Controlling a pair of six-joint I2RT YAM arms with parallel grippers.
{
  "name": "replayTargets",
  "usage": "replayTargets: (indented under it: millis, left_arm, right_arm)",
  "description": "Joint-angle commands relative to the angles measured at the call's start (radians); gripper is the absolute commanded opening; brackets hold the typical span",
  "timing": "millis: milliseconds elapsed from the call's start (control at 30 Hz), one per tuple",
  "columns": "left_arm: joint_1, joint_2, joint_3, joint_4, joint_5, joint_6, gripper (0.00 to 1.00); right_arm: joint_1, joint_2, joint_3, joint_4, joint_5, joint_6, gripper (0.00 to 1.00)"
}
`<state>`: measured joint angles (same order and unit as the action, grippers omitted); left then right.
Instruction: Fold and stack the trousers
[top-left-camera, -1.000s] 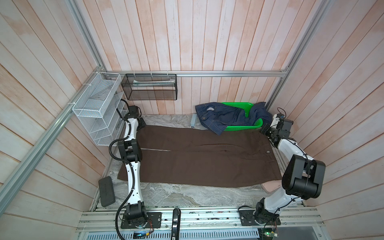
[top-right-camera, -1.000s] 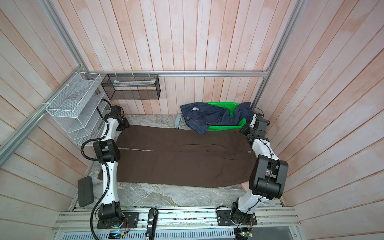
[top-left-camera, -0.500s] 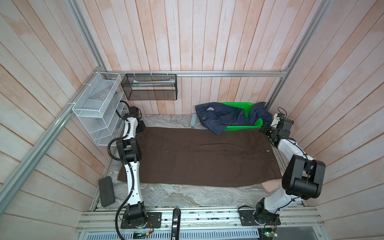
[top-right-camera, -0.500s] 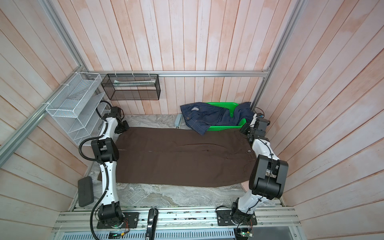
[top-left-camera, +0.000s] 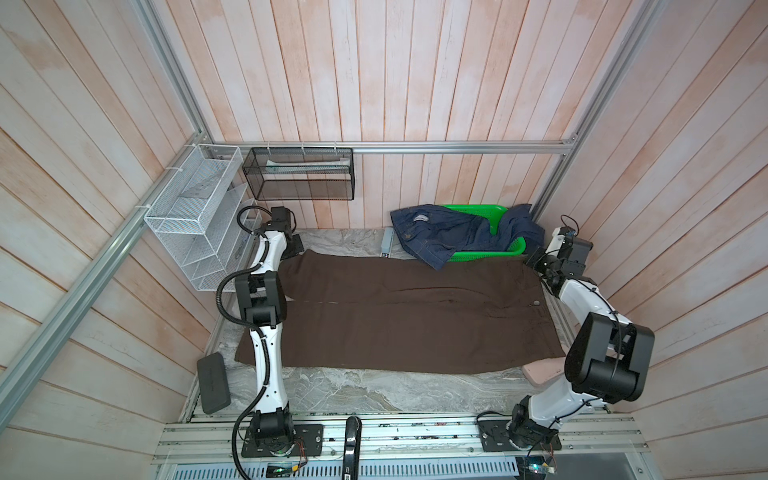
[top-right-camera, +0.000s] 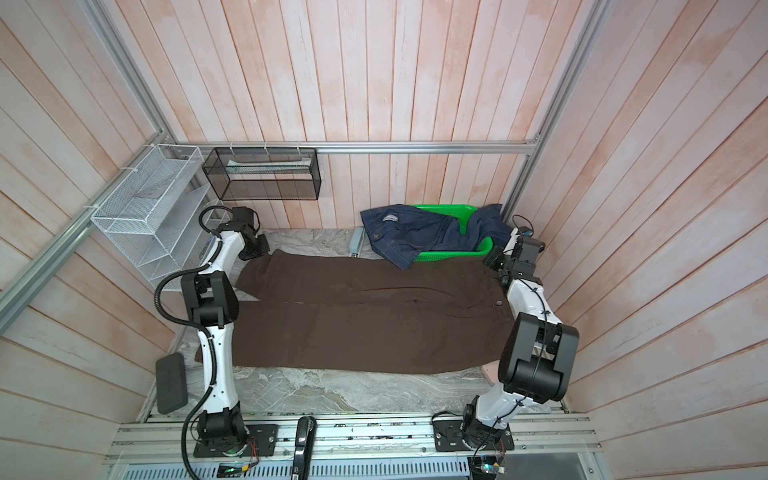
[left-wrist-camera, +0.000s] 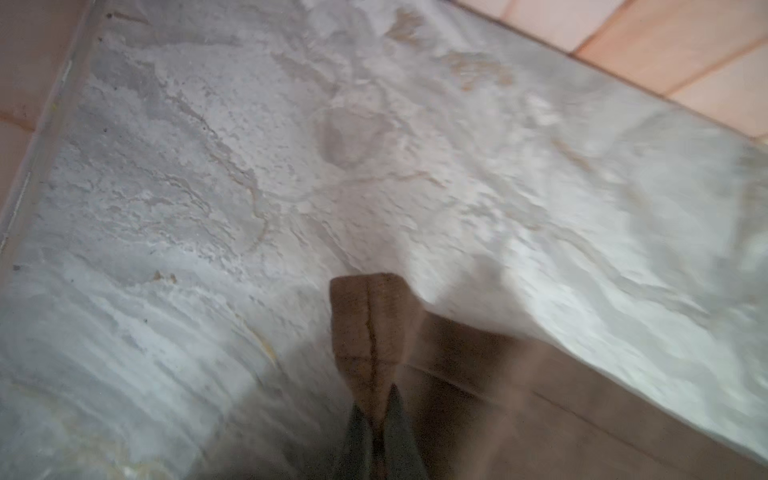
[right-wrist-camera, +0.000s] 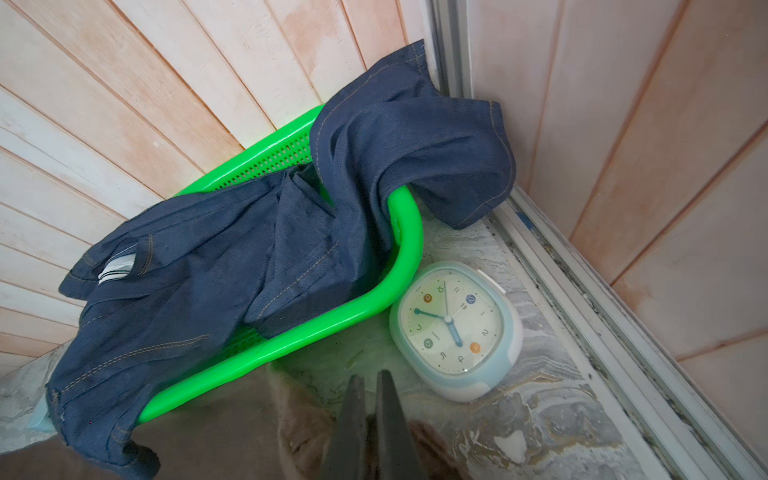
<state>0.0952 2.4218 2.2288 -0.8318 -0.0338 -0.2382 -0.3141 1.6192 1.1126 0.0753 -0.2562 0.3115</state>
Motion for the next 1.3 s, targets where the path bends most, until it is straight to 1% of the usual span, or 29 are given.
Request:
replayTargets:
  millis: [0, 367, 467, 633, 800, 1000, 1100, 1200, 1267]
  left_arm:
    - [0.009, -0.226, -0.166, 0.257, 0.009, 0.009, 0.00]
    - [0.053, -0.637, -0.686, 0.463, -0.011, -0.042, 0.00]
    - [0.070, -0.719, -0.774, 0.472, -0.025, -0.045, 0.00]
    - [0.090, -0.812, -0.868, 0.454, -0.051, -0.046, 0.00]
    - [0.098, -0.802, -0.878, 0.332, -0.090, -0.063, 0.00]
    - [0.086, -0.683, -0.809, 0.121, -0.070, -0.073, 0.00]
    - [0.066, -0.648, -0.784, 0.048, -0.120, -0.066, 0.00]
    - [0.066, -0.643, -0.792, 0.002, -0.173, -0.066, 0.00]
    - [0.071, -0.633, -0.796, -0.029, -0.206, -0.062, 0.00]
  right_arm:
    - [-0.030, -0.071, -0.044, 0.011, 0.042, 0.007, 0.00]
    - [-0.057, -0.223, -0.197, -0.002, 0.124, 0.008, 0.00]
    - [-0.059, -0.272, -0.225, -0.021, 0.131, 0.001, 0.00]
    - [-0.063, -0.349, -0.275, -0.055, 0.146, -0.012, 0.00]
    - [-0.065, -0.396, -0.321, -0.107, 0.167, -0.024, 0.00]
    - [-0.062, -0.358, -0.306, -0.261, 0.209, -0.033, 0.00]
    - [-0.060, -0.321, -0.289, -0.340, 0.240, -0.044, 0.00]
    - [-0.061, -0.303, -0.283, -0.397, 0.319, -0.055, 0.00]
    - [-0.061, -0.308, -0.300, -0.395, 0.363, -0.057, 0.00]
